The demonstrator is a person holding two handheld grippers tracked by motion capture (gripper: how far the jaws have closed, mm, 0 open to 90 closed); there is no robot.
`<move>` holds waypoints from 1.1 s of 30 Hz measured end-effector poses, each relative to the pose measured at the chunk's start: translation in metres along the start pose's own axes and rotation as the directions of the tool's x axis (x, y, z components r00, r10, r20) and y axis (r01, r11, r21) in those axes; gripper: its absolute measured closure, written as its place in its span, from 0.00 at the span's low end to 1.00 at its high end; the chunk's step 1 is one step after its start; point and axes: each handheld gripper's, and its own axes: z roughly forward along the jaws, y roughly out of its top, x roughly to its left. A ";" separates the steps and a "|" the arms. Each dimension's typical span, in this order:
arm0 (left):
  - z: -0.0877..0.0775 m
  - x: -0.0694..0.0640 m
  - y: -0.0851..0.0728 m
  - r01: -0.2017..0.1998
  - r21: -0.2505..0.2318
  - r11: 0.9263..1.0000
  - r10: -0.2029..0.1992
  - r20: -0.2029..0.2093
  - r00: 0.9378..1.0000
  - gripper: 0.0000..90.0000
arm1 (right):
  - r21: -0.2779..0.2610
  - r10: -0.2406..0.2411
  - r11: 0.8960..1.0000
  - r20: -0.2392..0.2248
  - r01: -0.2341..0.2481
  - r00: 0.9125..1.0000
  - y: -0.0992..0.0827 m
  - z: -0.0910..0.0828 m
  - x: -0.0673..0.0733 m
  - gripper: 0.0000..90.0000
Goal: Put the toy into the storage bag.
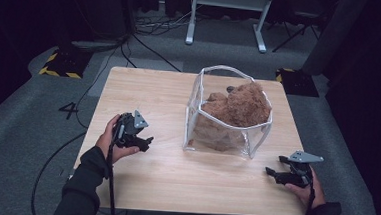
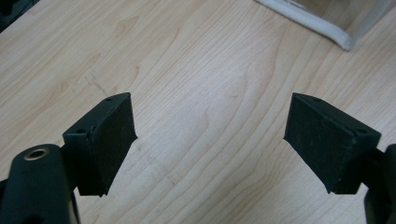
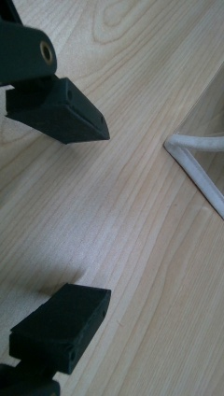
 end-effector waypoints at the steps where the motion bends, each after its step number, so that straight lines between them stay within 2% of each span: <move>1: 0.001 0.000 -0.002 0.006 0.001 1.000 -0.006 0.004 1.000 0.18 | 0.000 0.000 1.000 0.000 0.000 1.000 0.000 0.000 0.000 0.22; 21: 0.008 0.006 -0.029 0.048 0.042 0.998 -0.048 -0.008 0.999 0.18 | 0.000 0.002 1.000 0.001 -0.002 1.000 0.000 0.000 0.000 0.22; 33: 0.012 0.008 -0.048 0.076 0.062 0.995 -0.076 0.000 0.997 0.18 | 0.000 0.002 1.000 0.001 -0.002 1.000 0.000 0.000 0.000 0.22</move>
